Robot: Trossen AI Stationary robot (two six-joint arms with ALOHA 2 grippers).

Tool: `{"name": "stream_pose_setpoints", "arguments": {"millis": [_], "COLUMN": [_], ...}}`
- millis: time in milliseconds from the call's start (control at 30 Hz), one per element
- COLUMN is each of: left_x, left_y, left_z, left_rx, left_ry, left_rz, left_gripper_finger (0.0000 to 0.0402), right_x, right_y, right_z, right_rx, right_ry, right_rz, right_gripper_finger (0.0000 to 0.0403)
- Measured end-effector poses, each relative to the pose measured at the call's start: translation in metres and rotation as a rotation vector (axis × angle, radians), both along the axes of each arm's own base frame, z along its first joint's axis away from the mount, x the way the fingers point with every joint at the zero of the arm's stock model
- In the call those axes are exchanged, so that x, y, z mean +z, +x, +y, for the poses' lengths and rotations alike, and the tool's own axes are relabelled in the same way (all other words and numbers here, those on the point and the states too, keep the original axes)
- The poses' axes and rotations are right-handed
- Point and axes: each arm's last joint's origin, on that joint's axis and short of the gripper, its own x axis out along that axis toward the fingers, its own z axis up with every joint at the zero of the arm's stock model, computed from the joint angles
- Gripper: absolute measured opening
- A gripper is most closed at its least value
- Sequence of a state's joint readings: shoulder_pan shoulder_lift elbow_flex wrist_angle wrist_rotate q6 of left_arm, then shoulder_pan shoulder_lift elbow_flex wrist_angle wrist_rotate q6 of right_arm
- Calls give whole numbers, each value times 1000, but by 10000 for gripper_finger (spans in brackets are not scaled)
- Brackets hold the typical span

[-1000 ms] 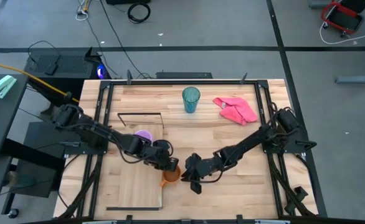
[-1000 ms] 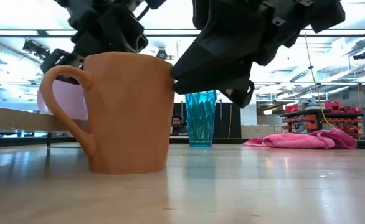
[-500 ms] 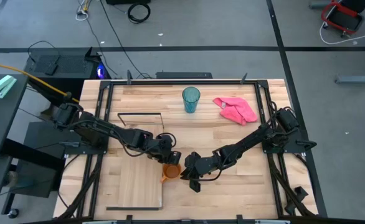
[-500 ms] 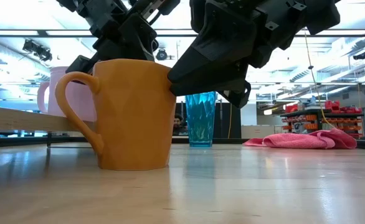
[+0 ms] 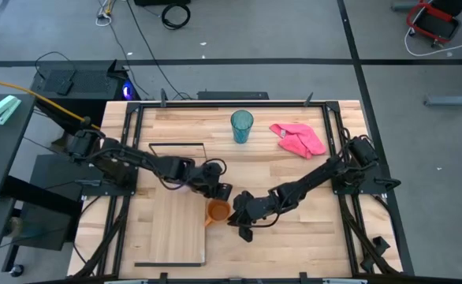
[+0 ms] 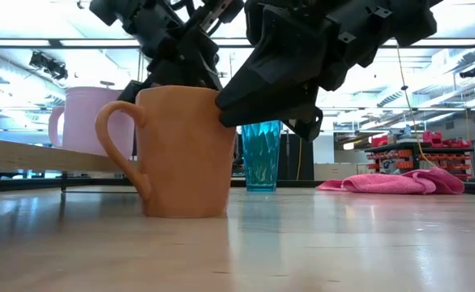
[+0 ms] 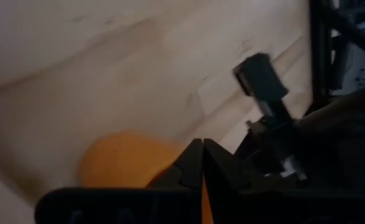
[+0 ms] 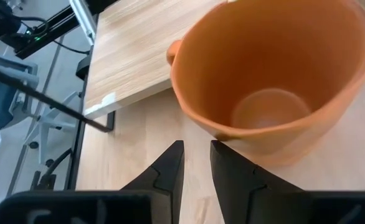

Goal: Stack small to large cups/mugs on shelf
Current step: Put the orange cup on the shelf

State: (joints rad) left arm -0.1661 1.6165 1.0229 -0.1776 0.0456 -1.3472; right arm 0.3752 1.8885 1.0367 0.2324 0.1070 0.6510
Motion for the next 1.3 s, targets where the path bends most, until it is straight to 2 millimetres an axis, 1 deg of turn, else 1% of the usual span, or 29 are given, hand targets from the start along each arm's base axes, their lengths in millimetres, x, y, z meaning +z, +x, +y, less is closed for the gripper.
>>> {"name": "stream_pose_setpoints", "arguments": {"millis": [167, 300, 400, 467, 533, 633, 700, 733, 833, 933, 1000, 1167, 1300], "left_x": [6, 17, 28, 37, 45, 53, 57, 58, 58, 58, 56, 39, 28], "left_y": [5, 7, 8, 8, 6, -3, -12, -19, -35, -44, -47, -44, -34], "left_z": [-2, -17, -31, -42, -53, -69, -79, -83, -94, -103, -107, -121, -129], "left_rx": [-44, -95, -134, -166, -185, -206, -211, -201, -118, -24, 14, 41, 35], "left_ry": [-10, -19, -26, -22, -7, 30, 55, 70, 102, 108, 93, 68, 44], "left_rz": [-81, -113, -138, -153, -144, -57, 35, 95, 225, 251, 255, 296, 273], "left_gripper_finger": [12, 11, 15, 16, 16, 10, 7, 7, 13, 26, 29, 19, 10], "right_x": [-3, -8, -3, 7, 22, 49, 65, 70, 80, 84, 82, 75, 74], "right_y": [-1, -6, -10, -14, -19, -27, -34, -37, -41, -37, -33, -22, -17], "right_z": [-4, -1, 4, 7, 9, 6, 0, -5, -19, -33, -43, -65, -72], "right_rx": [3, 59, 109, 149, 182, 193, 164, 143, 98, 58, 26, 8, 18], "right_ry": [-28, -17, -5, -17, -27, -54, -101, -134, -177, -183, -186, -178, -167], "right_rz": [41, 105, 116, 94, 47, -12, -39, -36, -34, -46, -37, -32, -48], "right_gripper_finger": [86, 86, 86, 85, 83, 76, 71, 69, 63, 61, 61, 60, 60]}}
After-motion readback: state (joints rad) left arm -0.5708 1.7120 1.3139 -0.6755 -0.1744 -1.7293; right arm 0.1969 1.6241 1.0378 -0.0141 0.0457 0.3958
